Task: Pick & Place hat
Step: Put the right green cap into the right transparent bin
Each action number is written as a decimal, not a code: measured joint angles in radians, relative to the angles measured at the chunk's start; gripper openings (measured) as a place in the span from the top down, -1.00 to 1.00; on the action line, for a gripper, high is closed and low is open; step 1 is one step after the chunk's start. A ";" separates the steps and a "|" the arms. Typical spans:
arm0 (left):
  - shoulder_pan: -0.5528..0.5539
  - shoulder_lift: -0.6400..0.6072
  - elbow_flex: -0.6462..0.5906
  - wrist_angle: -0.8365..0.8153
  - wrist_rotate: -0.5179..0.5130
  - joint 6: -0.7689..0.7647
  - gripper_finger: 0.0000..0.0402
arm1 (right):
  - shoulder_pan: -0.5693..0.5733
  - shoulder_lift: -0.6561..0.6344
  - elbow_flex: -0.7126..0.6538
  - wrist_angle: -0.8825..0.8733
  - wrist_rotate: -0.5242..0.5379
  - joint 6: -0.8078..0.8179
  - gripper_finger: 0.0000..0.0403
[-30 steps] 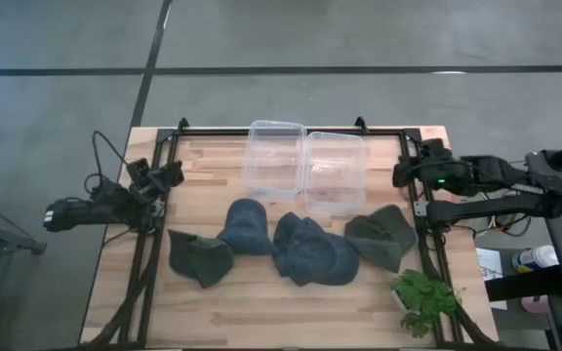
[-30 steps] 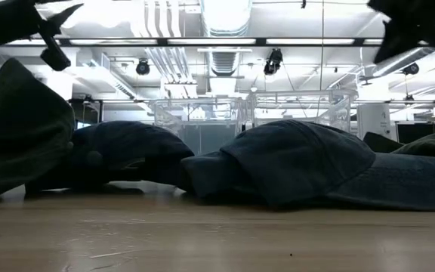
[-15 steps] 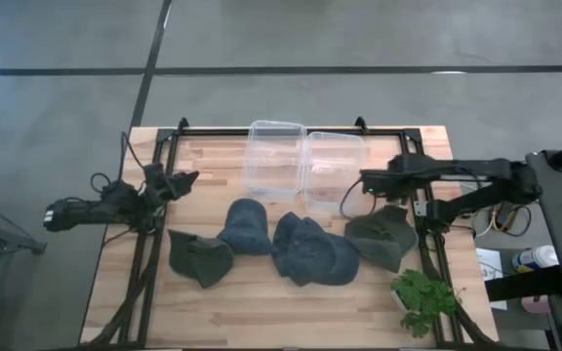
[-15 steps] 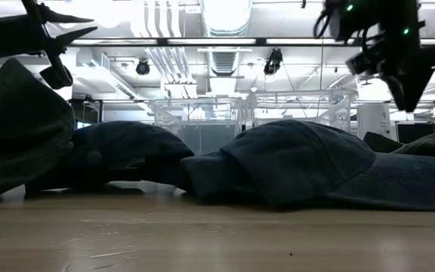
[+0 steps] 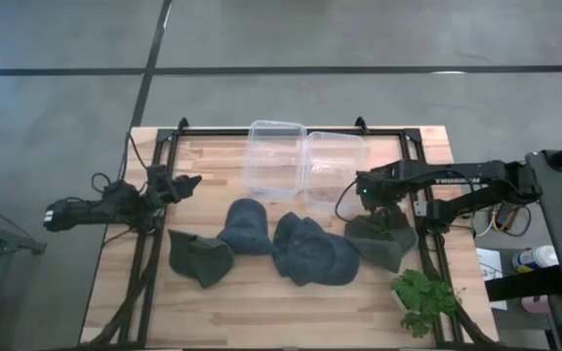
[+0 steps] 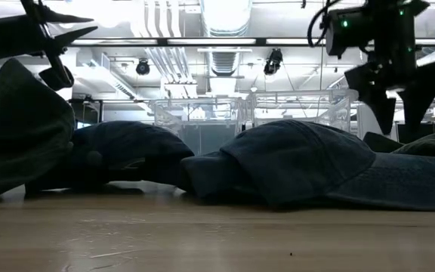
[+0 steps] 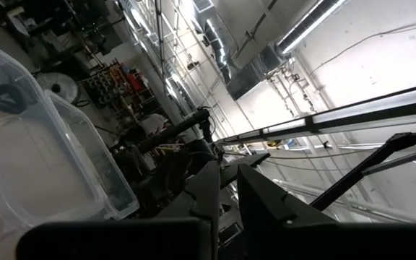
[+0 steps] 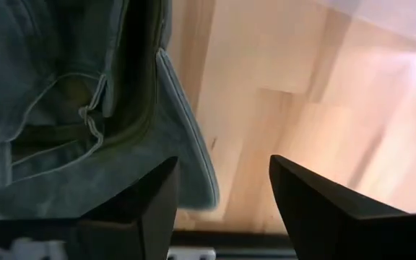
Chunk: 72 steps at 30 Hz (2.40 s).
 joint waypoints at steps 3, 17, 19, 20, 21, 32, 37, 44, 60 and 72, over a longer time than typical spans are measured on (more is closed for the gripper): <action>0.000 0.000 0.000 0.000 0.001 0.000 0.78 | -0.001 0.013 -0.047 0.038 -0.041 -0.017 -0.05; 0.001 0.001 0.000 -0.007 -0.011 -0.001 0.78 | 0.000 0.066 -0.105 0.094 -0.082 0.021 0.35; 0.001 0.001 0.000 -0.007 -0.029 -0.001 0.78 | 0.000 0.054 -0.072 0.075 -0.067 0.037 0.58; 0.001 0.001 0.000 -0.007 -0.041 0.000 0.78 | 0.000 0.051 -0.055 0.052 -0.065 0.037 0.70; 0.001 0.001 0.000 -0.008 -0.050 0.004 0.78 | 0.000 0.051 -0.036 0.016 -0.065 0.039 0.82; 0.001 0.001 0.000 -0.039 -0.099 0.105 0.78 | -0.012 0.020 0.321 -0.402 -0.229 0.197 0.95; 0.001 0.002 0.001 -0.011 -0.287 0.071 0.78 | -0.028 -0.010 0.474 -0.393 -0.537 0.338 0.95; 0.001 0.038 0.001 -0.031 -0.286 0.064 0.78 | -0.082 -0.050 0.561 -0.147 -0.415 0.753 0.93; 0.001 0.222 0.003 -0.026 -0.281 -0.083 0.78 | -0.221 -0.027 0.279 0.235 -0.449 1.562 0.93; 0.001 0.248 0.008 -0.024 -0.278 -0.168 0.78 | -0.244 -0.091 0.247 0.175 -0.369 1.840 0.92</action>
